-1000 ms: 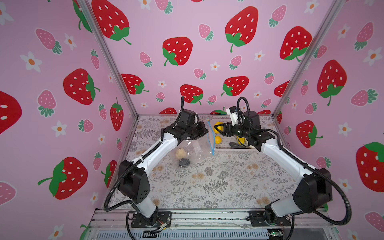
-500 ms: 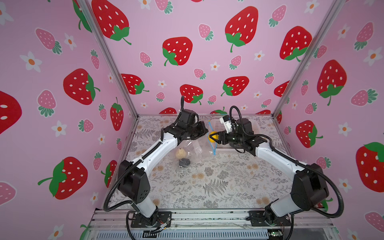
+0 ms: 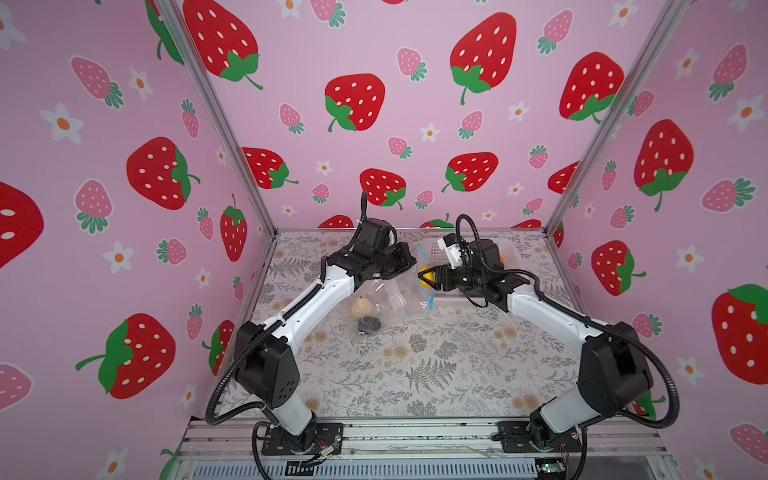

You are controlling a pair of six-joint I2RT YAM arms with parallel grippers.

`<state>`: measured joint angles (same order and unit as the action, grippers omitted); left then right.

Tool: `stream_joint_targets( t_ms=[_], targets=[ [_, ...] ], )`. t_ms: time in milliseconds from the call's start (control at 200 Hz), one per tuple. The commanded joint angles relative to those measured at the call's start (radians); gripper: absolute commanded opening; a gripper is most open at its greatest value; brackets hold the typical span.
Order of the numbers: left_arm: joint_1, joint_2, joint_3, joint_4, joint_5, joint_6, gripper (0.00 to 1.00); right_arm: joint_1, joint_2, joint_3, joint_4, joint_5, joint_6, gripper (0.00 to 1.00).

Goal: Place the food in the zip-top bag and seal the zipper
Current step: 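Carry the yellow fruit to the bag mouth beside the left gripper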

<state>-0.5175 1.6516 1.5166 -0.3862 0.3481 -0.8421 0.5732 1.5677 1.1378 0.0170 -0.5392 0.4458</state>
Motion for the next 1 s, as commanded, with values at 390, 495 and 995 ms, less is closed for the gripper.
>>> stream_joint_targets(
  t_ms=[390,495,995],
  targets=[
    [-0.009,-0.030,0.037,0.000,-0.006,0.001,0.00,0.000,0.022,0.014,-0.041,0.043,-0.038,0.58],
    [-0.009,-0.028,0.037,0.000,-0.005,0.000,0.00,0.001,0.025,0.014,-0.042,0.046,-0.041,0.61],
    [-0.009,-0.024,0.036,0.001,-0.003,0.000,0.00,0.001,0.023,0.019,-0.048,0.055,-0.047,0.73]
  ],
)
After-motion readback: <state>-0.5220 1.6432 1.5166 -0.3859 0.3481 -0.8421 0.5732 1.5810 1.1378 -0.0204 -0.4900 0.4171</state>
